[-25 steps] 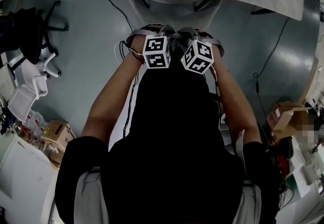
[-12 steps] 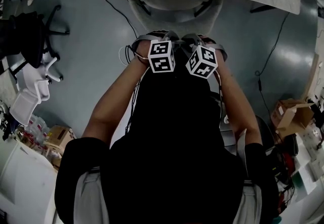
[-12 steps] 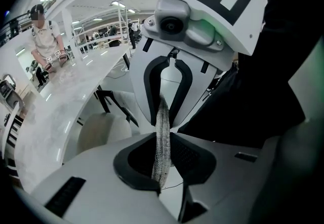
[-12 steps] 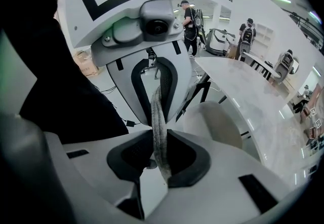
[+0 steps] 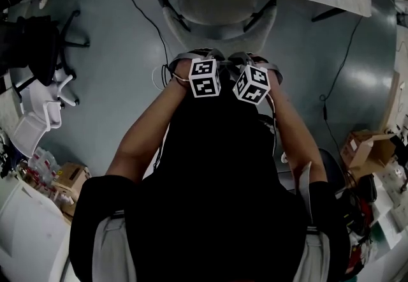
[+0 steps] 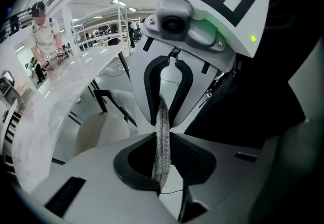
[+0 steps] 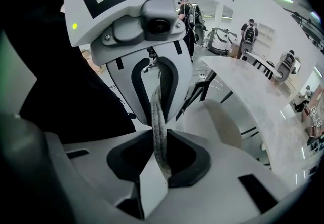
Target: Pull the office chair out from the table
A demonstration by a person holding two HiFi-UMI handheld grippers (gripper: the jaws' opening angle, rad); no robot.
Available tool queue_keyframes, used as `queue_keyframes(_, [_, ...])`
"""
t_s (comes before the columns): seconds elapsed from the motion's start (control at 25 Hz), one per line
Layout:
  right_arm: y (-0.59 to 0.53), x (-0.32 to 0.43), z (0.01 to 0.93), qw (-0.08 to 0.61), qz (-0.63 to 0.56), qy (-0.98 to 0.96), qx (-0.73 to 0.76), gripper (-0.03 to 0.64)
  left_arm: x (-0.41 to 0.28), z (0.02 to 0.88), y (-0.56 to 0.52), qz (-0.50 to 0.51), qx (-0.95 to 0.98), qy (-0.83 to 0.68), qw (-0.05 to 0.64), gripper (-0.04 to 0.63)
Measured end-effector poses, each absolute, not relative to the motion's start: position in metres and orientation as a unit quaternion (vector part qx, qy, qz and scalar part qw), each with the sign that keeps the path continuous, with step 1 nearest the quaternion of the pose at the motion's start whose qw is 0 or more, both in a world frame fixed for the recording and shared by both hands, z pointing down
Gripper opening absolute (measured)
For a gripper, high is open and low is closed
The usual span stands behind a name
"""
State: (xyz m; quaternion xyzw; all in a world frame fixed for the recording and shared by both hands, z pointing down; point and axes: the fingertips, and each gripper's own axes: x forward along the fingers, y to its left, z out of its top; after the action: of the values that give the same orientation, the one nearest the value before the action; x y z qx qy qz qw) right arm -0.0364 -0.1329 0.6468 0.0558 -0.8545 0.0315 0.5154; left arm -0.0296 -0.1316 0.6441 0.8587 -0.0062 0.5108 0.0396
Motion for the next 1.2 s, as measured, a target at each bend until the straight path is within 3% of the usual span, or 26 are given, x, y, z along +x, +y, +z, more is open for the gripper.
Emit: queue_keyframes(1.2, [0.009, -0.023, 0.648, 0.509, 0.036, -0.858, 0.050, 0.080, -0.019, 0.645, 0.007, 0.521, 0.852, -0.004, 0.048, 0.072])
